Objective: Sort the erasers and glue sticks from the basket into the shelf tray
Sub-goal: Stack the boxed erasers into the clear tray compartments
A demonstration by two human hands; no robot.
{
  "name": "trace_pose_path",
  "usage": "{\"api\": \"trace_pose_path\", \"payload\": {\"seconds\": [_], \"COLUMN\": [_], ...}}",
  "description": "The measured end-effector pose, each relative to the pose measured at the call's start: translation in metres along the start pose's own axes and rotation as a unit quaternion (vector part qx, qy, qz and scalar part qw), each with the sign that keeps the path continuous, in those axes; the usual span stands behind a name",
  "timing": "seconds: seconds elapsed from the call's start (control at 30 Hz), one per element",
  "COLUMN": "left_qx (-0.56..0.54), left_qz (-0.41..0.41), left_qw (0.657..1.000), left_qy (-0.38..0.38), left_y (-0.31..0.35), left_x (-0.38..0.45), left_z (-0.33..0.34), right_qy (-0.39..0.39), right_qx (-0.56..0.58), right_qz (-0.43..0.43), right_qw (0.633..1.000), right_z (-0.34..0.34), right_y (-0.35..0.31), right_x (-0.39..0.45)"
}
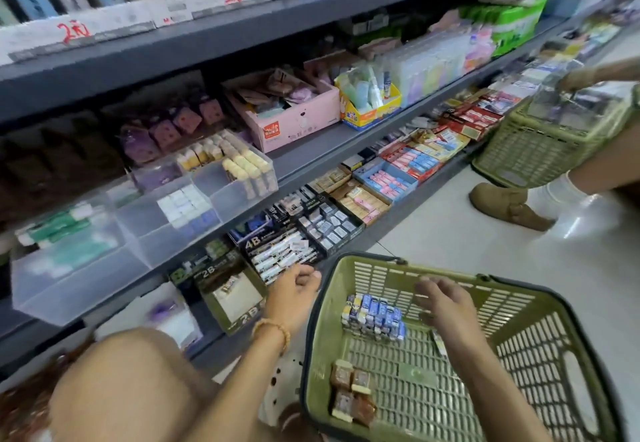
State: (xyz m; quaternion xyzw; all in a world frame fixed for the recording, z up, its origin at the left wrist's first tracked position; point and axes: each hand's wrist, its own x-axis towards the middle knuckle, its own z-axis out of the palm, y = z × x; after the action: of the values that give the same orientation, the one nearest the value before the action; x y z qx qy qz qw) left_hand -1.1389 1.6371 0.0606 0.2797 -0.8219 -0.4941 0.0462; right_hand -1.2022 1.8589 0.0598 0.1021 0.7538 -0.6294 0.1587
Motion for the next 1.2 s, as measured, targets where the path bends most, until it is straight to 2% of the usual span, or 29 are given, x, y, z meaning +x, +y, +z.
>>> {"api": "trace_pose_path", "payload": {"seconds": [0.17, 0.33, 0.6, 0.8, 0.93, 1.2], "left_qx": [0.056, 0.131, 0.153, 0.147, 0.147, 0.146], "left_qz": [-0.041, -0.078, -0.031, -0.040, -0.042, -0.039], "left_qw": [0.998, 0.987, 0.987, 0.988, 0.988, 0.988], "left_qy": [0.002, -0.057, -0.028, -0.022, -0.022, -0.024], "left_y": [-0.033, -0.053, -0.080, -0.090, -0.089, -0.090], "left_x": [0.017, 0.034, 0.044, 0.046, 0.044, 0.042], "left_z": [0.042, 0.077, 0.087, 0.086, 0.088, 0.091], "right_qy": [0.016, 0.024, -0.018, 0.015, 0.031, 0.059], "right_qx": [-0.077, -0.129, -0.133, -0.110, -0.110, -0.049], "right_qz": [0.029, 0.074, 0.155, 0.233, 0.247, 0.248], "right_qw": [0.996, 0.989, 0.979, 0.966, 0.962, 0.966], "right_z": [-0.012, -0.014, 0.023, 0.050, 0.053, 0.069], "right_y": [0.064, 0.118, 0.176, 0.191, 0.220, 0.193], "right_x": [0.021, 0.058, 0.116, 0.136, 0.153, 0.144]}}
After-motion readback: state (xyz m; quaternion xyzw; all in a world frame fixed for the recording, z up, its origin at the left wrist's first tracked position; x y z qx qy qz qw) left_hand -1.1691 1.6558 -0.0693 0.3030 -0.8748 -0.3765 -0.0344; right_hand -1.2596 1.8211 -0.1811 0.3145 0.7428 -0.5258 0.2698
